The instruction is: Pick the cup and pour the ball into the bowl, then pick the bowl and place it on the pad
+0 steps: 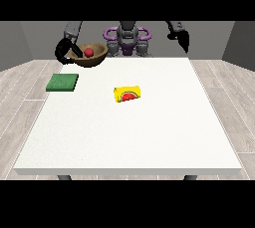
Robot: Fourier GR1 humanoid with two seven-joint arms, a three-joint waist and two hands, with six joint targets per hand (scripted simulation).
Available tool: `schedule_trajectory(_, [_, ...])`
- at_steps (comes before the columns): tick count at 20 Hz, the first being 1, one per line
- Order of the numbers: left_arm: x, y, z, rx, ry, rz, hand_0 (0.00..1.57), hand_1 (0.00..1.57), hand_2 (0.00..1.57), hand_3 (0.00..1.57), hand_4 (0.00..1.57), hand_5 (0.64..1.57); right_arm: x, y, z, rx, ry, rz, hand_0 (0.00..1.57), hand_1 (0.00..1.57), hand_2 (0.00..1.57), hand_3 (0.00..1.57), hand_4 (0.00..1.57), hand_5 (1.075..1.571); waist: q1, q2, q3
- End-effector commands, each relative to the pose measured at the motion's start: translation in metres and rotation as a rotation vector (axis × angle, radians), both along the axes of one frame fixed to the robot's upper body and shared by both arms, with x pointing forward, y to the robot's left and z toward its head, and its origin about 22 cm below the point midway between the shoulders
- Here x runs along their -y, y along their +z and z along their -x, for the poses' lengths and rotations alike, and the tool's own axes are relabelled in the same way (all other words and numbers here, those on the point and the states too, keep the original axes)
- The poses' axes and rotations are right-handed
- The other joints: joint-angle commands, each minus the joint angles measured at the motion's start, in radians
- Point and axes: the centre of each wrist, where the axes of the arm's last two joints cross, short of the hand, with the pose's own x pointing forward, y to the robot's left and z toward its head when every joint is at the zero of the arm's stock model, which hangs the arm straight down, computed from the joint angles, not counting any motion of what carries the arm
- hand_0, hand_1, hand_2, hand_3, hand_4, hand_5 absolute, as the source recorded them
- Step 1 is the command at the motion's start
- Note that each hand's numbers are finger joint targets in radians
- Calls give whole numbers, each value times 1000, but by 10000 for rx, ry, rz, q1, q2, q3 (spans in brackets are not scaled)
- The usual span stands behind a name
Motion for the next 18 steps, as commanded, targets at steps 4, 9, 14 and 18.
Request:
schedule_trajectory(4, [4,12,-5,397,277,-49,0,0,0,0,1024,1431,36,26,5,588,-216,-311,1571,1571,1571,728,777,1571,-173,542,27])
schedule_trajectory(9, [-27,18,2,538,38,262,0,0,0,0,1217,1481,85,36,22,546,-330,128,1571,1571,1571,466,834,1570,60,763,28])
schedule_trajectory(14, [-130,90,0,2538,535,468,0,0,0,0,1319,1562,131,47,42,1954,-898,304,1571,1571,1571,0,884,1571,534,1988,33])
schedule_trajectory(18, [-198,108,21,3121,1251,453,0,0,0,0,1280,1571,125,51,38,2532,-843,728,1571,1571,1571,0,820,1570,403,2411,20])
